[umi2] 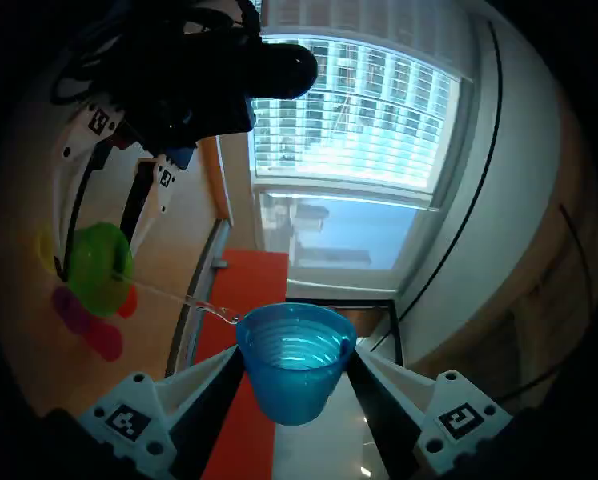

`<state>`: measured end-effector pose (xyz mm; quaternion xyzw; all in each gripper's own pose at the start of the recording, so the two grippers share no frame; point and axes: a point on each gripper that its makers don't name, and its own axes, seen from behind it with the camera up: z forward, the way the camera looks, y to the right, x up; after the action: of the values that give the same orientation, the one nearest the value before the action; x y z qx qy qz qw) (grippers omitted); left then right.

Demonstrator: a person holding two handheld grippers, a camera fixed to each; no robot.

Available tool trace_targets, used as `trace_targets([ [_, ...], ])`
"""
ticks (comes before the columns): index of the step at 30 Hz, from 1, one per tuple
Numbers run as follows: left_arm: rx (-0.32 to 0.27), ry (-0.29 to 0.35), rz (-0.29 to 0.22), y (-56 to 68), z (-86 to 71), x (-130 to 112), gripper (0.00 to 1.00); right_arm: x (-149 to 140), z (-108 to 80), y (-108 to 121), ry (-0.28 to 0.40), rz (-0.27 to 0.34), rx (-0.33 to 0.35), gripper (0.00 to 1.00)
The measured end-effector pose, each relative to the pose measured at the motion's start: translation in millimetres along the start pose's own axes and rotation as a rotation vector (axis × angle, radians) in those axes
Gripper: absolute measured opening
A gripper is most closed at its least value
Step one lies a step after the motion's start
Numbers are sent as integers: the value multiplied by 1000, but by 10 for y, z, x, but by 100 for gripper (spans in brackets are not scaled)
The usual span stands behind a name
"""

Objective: Pour water

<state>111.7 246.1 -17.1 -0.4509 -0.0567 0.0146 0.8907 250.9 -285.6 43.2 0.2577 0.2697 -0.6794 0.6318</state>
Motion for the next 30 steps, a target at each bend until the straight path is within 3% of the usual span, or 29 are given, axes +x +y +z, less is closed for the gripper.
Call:
trace_targets([
  [21, 4, 2, -6, -28, 7, 1, 86, 132, 5, 28, 14, -84, -18, 88],
  [30, 5, 2, -4, -21, 10, 14, 86, 101, -25, 42, 24, -19, -15, 88],
])
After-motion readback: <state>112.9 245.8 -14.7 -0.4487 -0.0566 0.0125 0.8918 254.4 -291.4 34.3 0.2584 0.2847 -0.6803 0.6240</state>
